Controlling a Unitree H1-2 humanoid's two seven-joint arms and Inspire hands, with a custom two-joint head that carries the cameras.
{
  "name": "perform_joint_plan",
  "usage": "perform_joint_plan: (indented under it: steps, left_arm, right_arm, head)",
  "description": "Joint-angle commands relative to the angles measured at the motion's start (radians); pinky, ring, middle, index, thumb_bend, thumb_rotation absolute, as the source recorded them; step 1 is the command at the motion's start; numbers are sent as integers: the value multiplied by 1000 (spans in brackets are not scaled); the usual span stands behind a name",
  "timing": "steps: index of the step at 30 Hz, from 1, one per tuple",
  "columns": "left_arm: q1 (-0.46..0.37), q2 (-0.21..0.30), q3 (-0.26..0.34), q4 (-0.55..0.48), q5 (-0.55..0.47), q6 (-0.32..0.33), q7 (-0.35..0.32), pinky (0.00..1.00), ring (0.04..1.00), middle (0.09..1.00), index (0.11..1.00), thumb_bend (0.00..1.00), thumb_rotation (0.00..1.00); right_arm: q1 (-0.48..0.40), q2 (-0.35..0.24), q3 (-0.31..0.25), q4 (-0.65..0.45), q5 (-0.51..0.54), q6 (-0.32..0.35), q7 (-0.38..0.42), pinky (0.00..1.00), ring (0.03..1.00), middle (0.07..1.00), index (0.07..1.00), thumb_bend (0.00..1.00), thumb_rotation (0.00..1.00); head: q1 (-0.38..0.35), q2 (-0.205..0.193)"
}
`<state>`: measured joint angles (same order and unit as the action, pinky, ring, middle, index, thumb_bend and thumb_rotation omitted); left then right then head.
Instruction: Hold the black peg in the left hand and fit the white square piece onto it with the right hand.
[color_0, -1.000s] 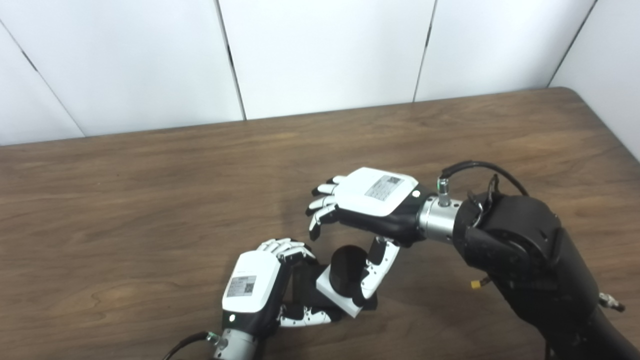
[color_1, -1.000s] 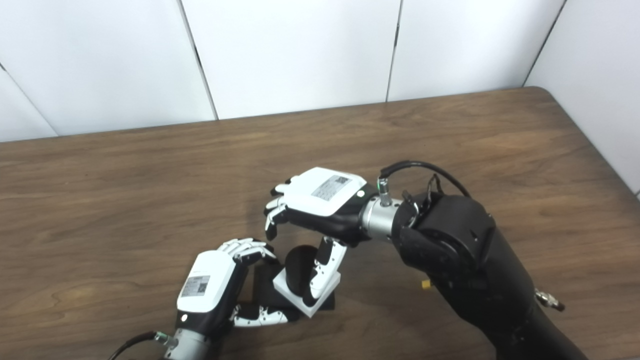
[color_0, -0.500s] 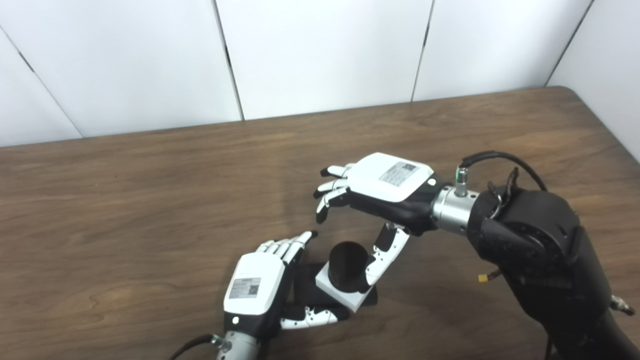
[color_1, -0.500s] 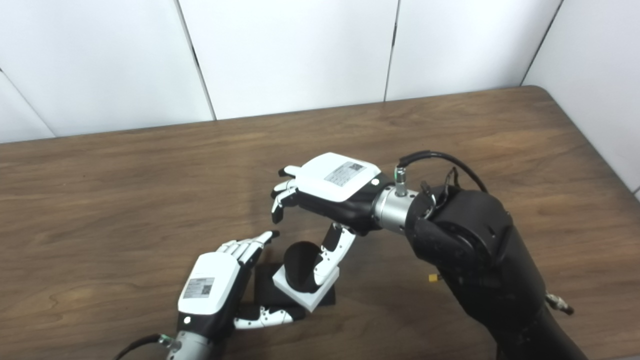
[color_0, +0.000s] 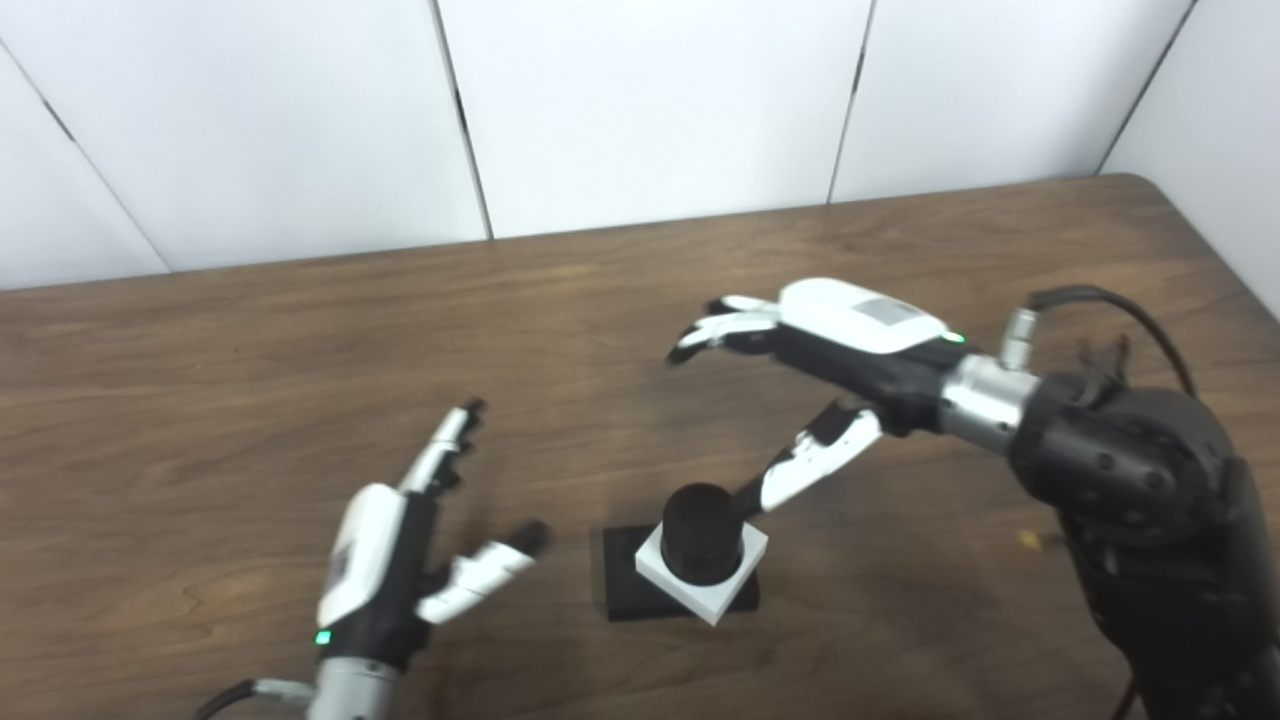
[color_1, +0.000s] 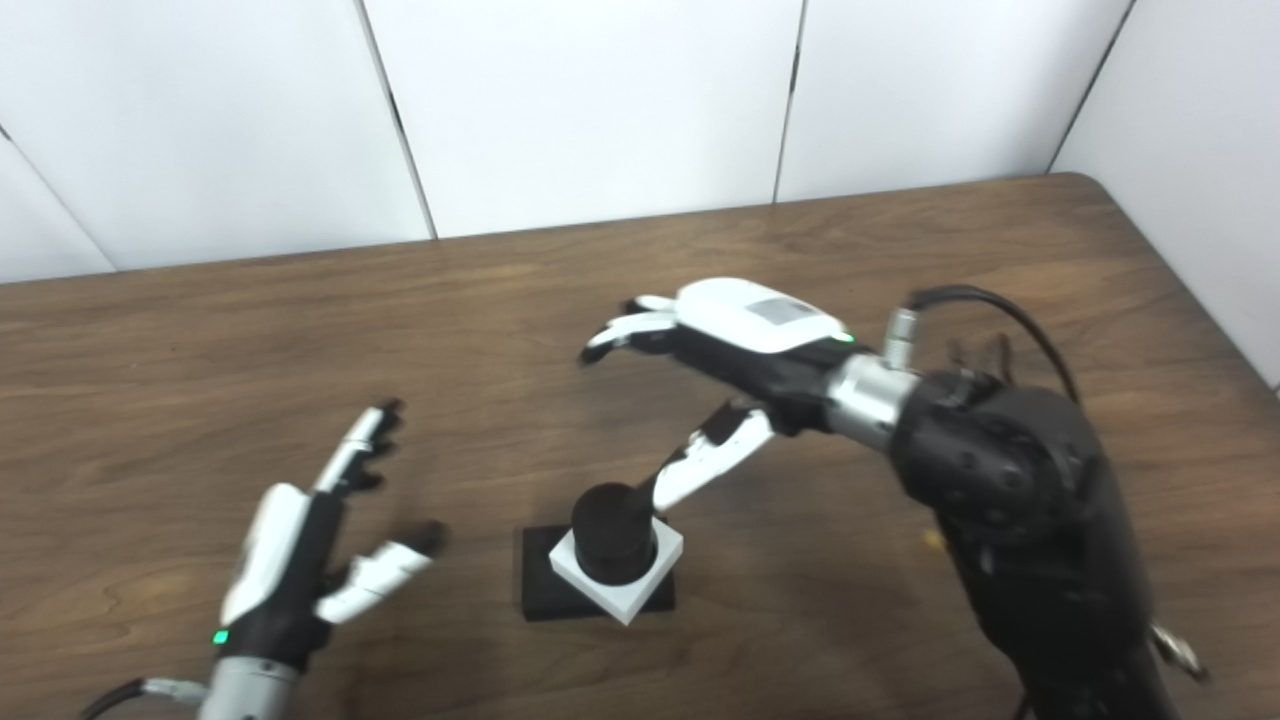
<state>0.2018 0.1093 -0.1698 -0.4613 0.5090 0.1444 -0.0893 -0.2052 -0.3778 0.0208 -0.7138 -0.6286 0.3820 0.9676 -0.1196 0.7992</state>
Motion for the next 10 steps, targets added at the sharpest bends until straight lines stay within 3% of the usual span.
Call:
perform_joint_plan:
  steps: [1, 3, 5, 8, 10]
  left_arm:
    - [-29, -48, 38, -8, -75, -32, 41, 944, 953, 971, 995, 892, 998]
    - [-34, -47, 86, 25, -158, -51, 69, 941, 967, 983, 999, 883, 1000]
    - [-35, -46, 125, 59, -234, -86, 97, 878, 953, 987, 990, 882, 1000]
    - [-30, -54, 179, 97, -362, -121, 122, 944, 962, 970, 960, 889, 992]
    - [-22, -58, 212, 121, -470, -141, 122, 965, 953, 953, 940, 831, 976]
  right_arm:
    - [31, 14, -44, 2, 50, 24, -92, 831, 957, 924, 913, 649, 957]
    - [114, 58, -99, 28, 89, 32, -192, 835, 945, 930, 916, 585, 989]
    - [183, 98, -141, 56, 134, 21, -284, 841, 938, 947, 930, 540, 998]
    - [271, 153, -177, 91, 184, -25, -412, 876, 936, 952, 947, 508, 1000]
    - [329, 192, -192, 115, 217, -62, -501, 913, 948, 961, 959, 525, 1000]
  head:
    - [0, 1]
    - [0, 0]
    - [2, 0]
    - [1, 1]
    - [0, -1]
